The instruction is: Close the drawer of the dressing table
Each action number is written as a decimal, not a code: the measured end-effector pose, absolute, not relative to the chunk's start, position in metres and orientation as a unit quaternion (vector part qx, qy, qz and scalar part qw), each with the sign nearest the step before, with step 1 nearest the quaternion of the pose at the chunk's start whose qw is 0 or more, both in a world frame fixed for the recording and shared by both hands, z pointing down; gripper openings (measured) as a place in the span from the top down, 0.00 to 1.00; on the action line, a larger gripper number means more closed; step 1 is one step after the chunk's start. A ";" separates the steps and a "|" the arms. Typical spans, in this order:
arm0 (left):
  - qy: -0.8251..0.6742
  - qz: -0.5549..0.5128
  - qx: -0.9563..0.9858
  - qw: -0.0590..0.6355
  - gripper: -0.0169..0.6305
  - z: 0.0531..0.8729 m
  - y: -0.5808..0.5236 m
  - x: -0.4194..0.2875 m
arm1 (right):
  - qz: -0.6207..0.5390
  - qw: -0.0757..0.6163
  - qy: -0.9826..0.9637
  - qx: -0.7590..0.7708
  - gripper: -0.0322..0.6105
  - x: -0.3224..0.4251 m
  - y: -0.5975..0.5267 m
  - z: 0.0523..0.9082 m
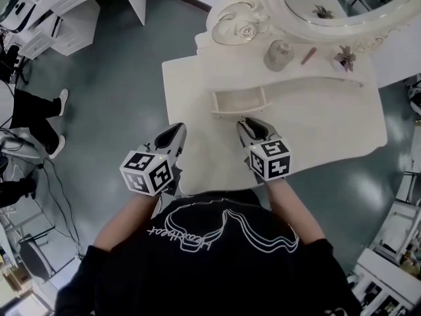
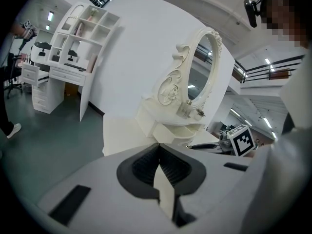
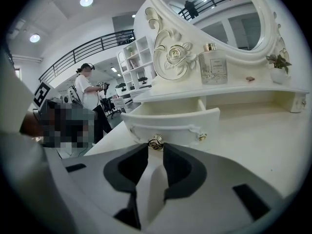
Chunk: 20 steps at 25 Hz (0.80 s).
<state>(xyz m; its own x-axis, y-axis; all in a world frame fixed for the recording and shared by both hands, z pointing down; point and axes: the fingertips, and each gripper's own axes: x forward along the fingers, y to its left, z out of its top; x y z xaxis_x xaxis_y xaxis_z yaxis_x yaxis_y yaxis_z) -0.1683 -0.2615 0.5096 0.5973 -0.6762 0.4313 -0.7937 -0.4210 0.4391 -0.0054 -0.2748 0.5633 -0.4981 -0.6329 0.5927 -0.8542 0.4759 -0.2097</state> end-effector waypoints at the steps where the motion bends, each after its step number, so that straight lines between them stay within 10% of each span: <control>1: -0.439 0.093 0.838 0.311 0.97 0.509 -0.262 -0.168 | 0.247 0.223 -0.830 0.448 0.79 -0.006 -0.276 0.563; 20: -0.450 0.073 0.833 0.313 0.97 0.502 -0.269 -0.177 | 0.249 0.228 -0.823 0.456 0.79 -0.013 -0.311 0.565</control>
